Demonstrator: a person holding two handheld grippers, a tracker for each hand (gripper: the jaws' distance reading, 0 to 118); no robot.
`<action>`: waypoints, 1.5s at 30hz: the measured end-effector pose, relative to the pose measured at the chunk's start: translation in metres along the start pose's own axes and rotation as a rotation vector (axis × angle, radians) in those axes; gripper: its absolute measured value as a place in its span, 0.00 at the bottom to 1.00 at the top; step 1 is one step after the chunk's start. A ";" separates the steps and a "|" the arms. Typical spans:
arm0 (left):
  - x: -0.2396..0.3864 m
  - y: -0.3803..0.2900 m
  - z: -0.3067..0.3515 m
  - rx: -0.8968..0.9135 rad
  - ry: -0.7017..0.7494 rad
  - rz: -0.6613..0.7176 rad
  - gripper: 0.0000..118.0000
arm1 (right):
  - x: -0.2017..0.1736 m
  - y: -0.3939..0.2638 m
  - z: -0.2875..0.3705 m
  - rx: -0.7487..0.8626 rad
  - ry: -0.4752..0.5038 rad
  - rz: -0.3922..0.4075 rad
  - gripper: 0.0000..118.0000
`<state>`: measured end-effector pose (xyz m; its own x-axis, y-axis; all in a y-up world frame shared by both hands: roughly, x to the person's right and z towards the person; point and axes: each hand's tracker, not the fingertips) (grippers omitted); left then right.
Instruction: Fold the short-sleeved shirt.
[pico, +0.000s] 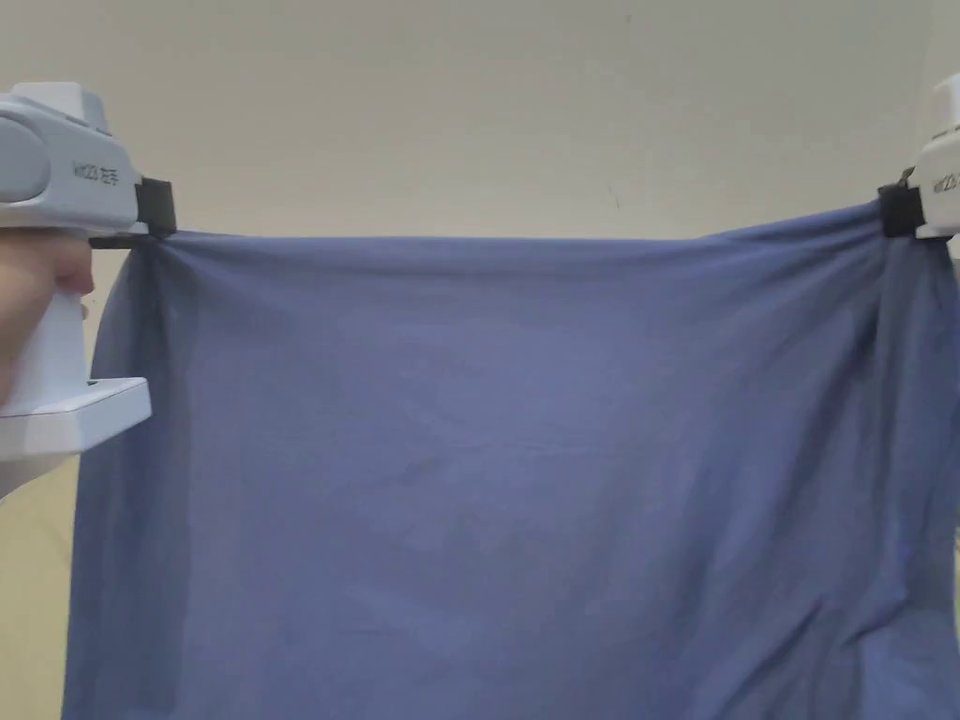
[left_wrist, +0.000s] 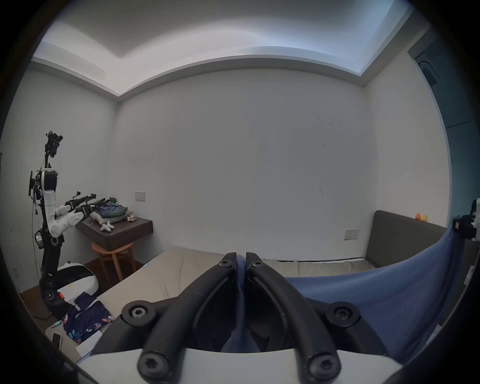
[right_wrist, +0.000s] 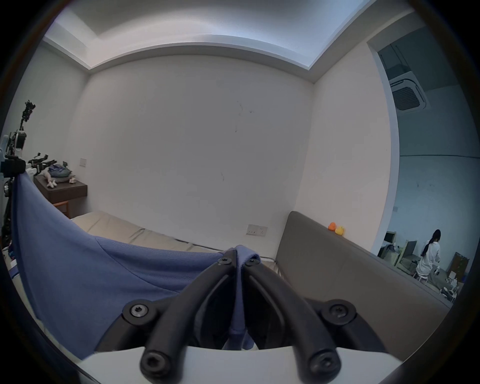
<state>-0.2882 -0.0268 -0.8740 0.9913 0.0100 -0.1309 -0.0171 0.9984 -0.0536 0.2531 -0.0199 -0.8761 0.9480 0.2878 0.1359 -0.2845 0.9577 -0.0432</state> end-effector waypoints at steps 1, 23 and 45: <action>0.003 0.001 -0.012 0.002 0.002 -0.006 0.02 | -0.001 0.005 -0.011 0.010 -0.010 -0.011 0.02; 0.055 -0.140 -0.173 -0.046 0.068 -0.080 0.02 | -0.078 -0.100 -0.174 0.043 -0.152 -0.112 0.02; 0.034 -0.342 -0.028 -0.352 -0.039 -0.116 0.02 | -0.102 -0.334 -0.023 -0.293 0.076 0.033 0.02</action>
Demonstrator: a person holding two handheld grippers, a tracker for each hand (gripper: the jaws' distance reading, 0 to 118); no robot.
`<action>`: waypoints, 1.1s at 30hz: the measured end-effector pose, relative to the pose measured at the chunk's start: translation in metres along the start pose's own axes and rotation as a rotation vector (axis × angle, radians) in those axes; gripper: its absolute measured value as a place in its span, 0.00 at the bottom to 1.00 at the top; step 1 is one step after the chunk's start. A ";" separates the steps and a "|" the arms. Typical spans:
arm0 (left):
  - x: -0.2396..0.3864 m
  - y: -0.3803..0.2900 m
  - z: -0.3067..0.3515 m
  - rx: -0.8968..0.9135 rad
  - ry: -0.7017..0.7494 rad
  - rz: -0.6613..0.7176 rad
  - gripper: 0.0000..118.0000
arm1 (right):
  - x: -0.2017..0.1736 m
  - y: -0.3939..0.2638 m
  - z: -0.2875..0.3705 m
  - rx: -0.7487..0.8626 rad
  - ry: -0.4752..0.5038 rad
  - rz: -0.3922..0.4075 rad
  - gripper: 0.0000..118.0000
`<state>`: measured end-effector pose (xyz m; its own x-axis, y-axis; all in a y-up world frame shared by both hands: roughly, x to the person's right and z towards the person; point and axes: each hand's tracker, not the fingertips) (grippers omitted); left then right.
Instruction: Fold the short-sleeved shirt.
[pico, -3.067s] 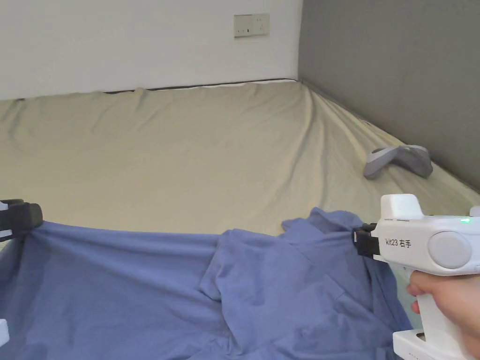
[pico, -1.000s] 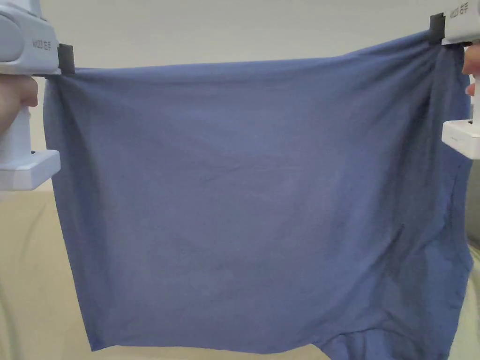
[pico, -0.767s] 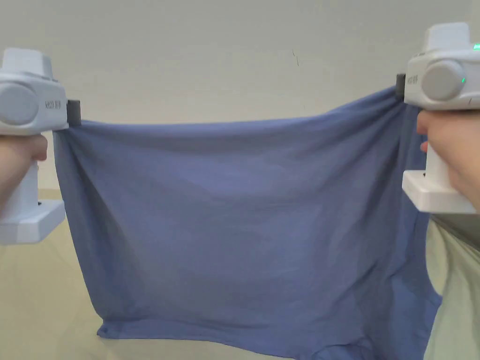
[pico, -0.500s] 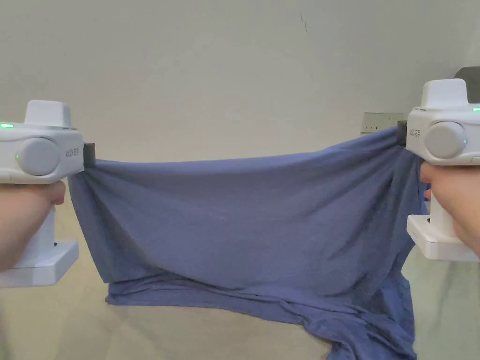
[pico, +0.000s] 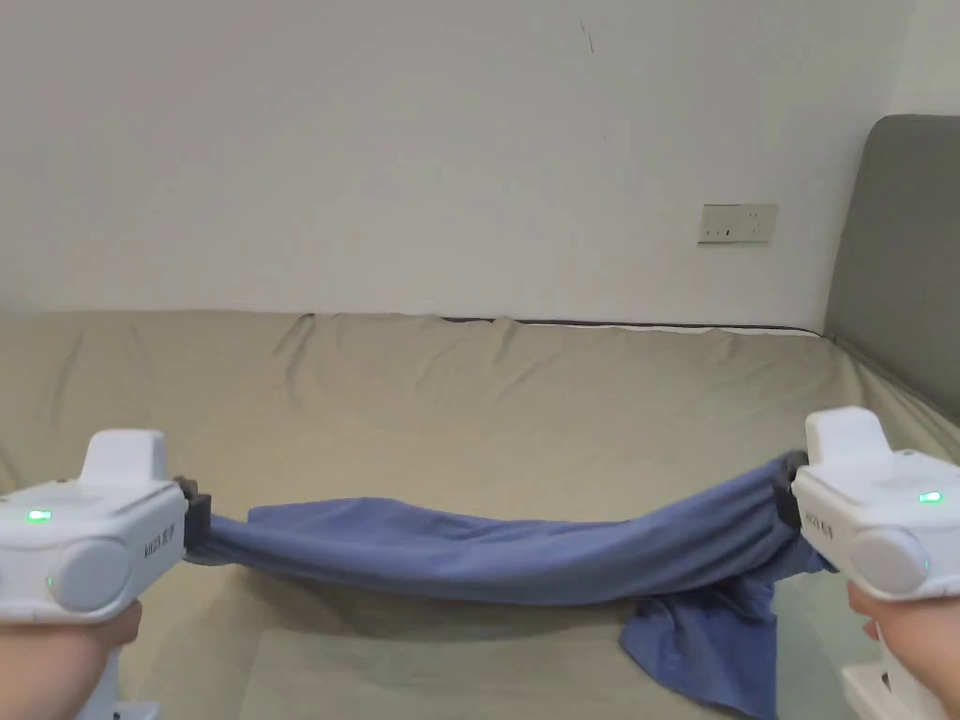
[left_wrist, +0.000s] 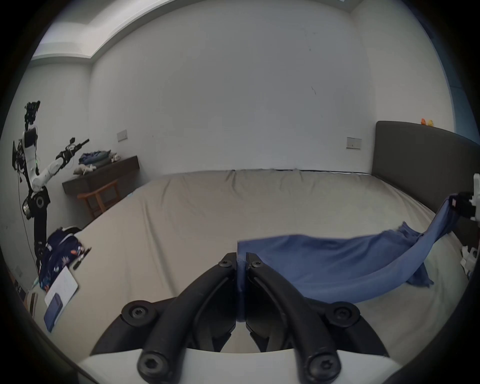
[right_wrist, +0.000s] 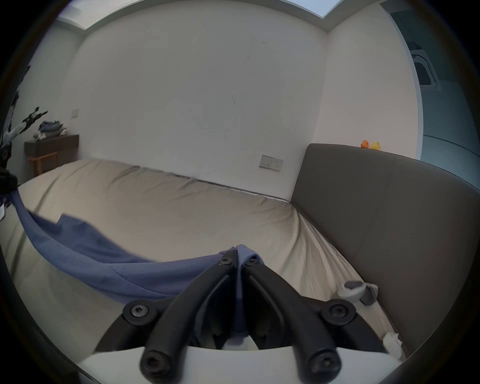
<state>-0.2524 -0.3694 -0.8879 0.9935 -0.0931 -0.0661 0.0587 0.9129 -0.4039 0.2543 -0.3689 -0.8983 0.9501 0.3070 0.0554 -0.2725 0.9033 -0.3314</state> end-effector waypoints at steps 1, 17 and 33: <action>-0.002 -0.009 0.013 -0.005 -0.005 0.004 0.02 | 0.001 -0.010 0.016 -0.015 0.013 -0.002 0.02; -0.044 -0.153 0.194 -0.167 -0.152 -0.036 0.02 | 0.019 -0.160 0.245 -0.148 0.194 0.019 0.02; -0.044 -0.214 0.239 -0.397 -0.204 -0.084 0.02 | 0.018 -0.229 0.304 -0.353 0.250 0.120 0.02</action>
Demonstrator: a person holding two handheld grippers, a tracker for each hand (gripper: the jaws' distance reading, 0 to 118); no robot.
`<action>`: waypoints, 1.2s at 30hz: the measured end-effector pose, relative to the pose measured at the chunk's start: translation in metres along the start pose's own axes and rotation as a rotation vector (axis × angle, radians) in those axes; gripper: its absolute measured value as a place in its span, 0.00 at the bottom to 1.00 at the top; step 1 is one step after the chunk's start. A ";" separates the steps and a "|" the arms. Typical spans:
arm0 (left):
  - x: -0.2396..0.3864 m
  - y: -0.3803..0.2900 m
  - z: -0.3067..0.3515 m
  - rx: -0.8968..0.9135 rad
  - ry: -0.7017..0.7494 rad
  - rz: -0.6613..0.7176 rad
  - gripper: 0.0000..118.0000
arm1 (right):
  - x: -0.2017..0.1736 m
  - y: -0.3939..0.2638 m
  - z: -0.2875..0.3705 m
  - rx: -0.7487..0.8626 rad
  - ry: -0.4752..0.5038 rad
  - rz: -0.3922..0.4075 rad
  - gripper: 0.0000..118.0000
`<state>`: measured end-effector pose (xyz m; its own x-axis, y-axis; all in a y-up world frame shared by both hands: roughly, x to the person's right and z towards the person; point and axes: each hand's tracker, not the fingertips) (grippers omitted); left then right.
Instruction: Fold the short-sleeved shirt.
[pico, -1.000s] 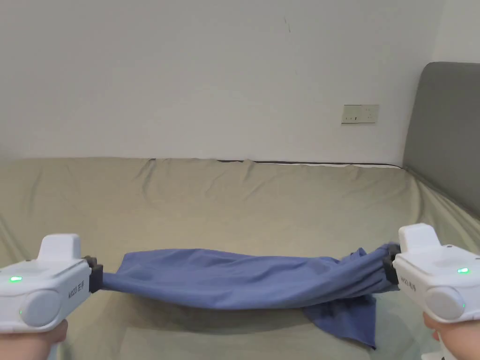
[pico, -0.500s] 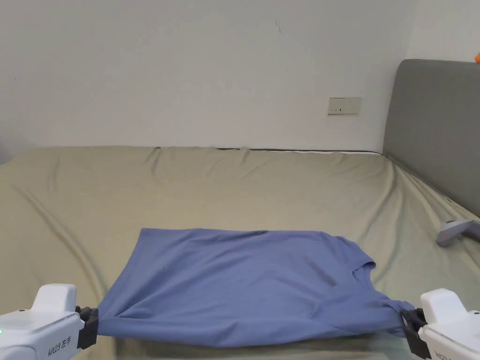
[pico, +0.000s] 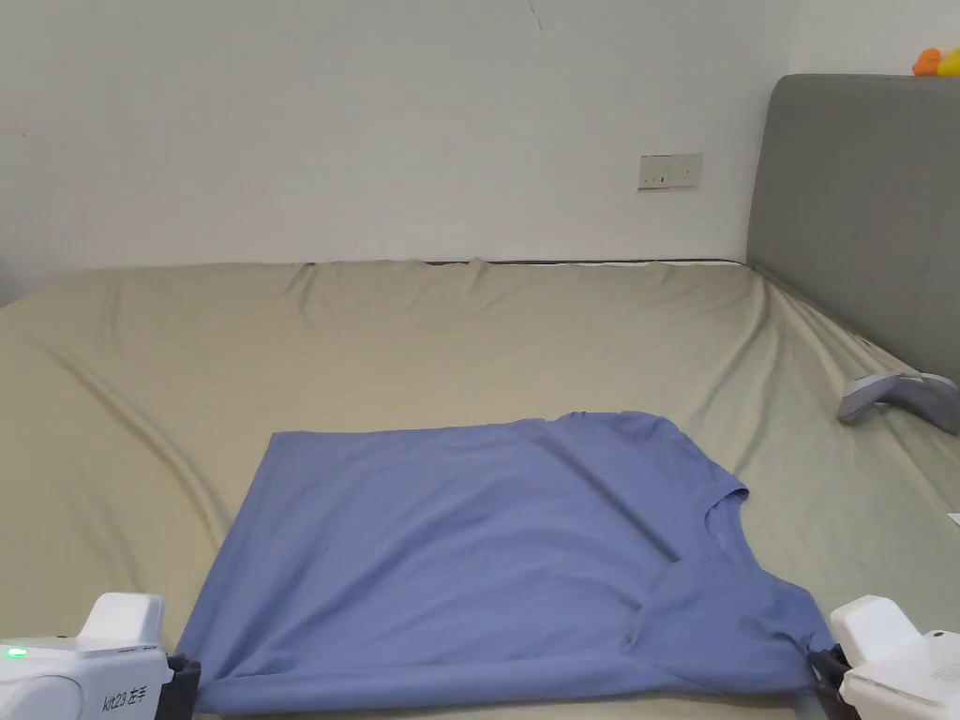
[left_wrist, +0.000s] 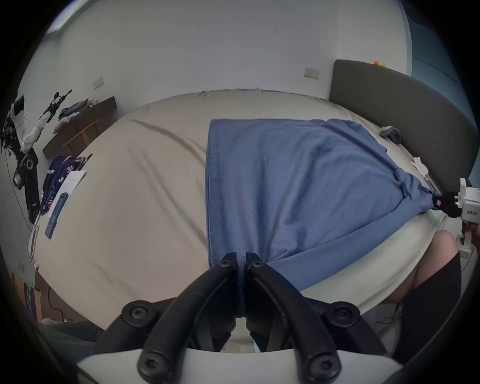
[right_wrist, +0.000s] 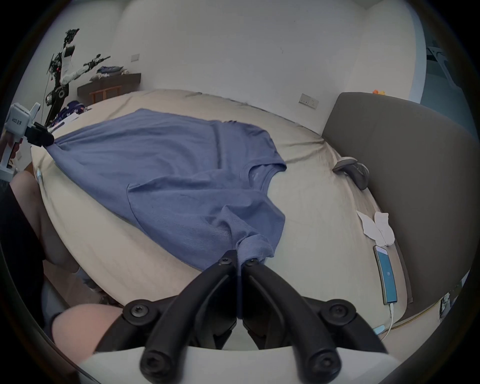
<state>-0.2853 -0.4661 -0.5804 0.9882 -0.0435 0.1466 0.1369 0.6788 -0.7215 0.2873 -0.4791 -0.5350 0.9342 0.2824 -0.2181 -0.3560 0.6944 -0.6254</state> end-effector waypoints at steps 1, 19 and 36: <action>0.000 -0.002 -0.002 -0.012 0.000 0.000 0.02 | -0.001 -0.001 -0.002 -0.019 0.005 -0.012 0.02; 0.014 0.020 0.144 0.526 0.065 0.162 0.44 | 0.008 0.027 0.101 0.347 -0.078 -0.396 0.60; 0.005 -0.016 0.064 0.065 -0.076 0.016 0.00 | -0.030 0.030 0.113 0.451 -0.088 -0.291 0.01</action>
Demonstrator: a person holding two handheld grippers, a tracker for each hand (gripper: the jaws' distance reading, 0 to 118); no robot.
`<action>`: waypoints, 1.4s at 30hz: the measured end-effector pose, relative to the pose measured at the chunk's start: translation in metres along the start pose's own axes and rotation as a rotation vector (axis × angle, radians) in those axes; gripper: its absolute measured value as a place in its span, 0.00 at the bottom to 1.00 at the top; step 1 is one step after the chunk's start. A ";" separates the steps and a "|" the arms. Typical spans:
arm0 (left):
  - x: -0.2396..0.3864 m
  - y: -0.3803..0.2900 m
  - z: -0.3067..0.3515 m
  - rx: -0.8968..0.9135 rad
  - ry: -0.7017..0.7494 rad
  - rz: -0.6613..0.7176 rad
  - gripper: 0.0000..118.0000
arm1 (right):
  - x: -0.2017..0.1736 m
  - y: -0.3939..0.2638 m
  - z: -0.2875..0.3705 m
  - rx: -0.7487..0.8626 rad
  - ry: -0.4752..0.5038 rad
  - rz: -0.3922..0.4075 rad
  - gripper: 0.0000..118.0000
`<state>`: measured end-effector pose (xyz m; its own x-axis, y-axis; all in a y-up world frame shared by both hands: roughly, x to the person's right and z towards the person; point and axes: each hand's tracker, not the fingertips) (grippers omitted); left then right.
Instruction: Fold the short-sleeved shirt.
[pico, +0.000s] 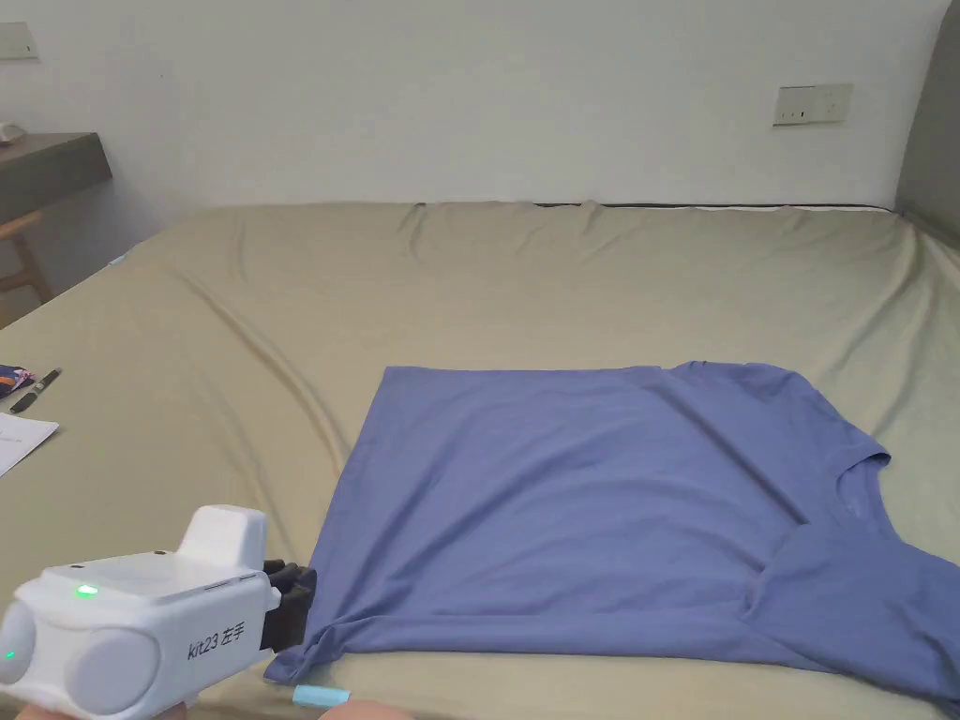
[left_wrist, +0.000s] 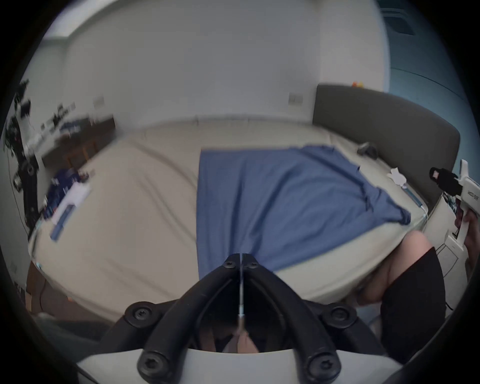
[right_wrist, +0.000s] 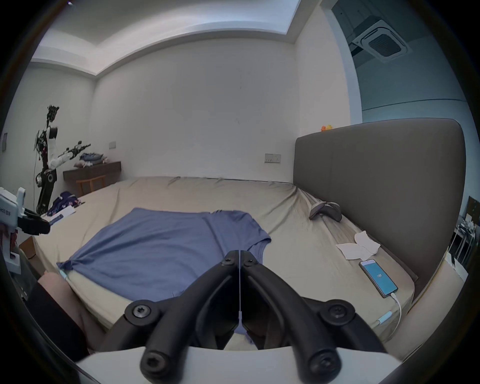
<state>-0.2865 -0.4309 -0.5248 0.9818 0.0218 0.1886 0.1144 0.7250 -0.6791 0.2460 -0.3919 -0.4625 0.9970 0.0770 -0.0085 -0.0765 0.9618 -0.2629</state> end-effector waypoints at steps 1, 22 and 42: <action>-0.006 -0.005 -0.016 -0.048 -0.003 0.018 0.01 | -0.001 -0.001 -0.002 -0.009 0.007 -0.003 0.01; -0.013 -0.007 -0.044 -0.003 0.031 0.037 0.01 | 0.010 -0.016 -0.016 -0.138 0.074 0.126 0.01; -0.003 -0.005 -0.036 -0.029 0.004 0.095 0.01 | 0.046 -0.084 -0.082 -0.549 0.004 0.078 0.06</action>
<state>-0.2845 -0.4598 -0.5477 0.9891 0.0869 0.1192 0.0246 0.6995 -0.7142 0.2995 -0.4912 -0.5203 0.9887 0.1406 -0.0517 -0.1339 0.6747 -0.7259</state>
